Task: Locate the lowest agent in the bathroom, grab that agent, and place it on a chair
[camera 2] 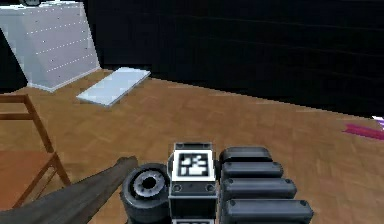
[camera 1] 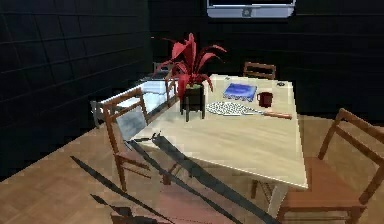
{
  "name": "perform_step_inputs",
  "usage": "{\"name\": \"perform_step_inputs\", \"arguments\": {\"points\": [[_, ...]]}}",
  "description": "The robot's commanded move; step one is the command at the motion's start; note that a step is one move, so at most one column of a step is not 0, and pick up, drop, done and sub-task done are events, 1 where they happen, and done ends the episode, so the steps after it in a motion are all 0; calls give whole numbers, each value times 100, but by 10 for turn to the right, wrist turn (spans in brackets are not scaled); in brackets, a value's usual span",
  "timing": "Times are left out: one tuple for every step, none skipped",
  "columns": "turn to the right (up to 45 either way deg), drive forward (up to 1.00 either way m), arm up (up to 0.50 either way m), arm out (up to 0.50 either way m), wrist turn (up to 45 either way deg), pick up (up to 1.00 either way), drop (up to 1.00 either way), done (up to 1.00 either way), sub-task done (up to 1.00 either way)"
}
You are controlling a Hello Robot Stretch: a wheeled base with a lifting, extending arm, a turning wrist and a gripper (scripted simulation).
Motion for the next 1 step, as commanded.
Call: {"name": "perform_step_inputs", "arguments": {"points": [[-30,0,0,0,0,0,0,0,0]]}}
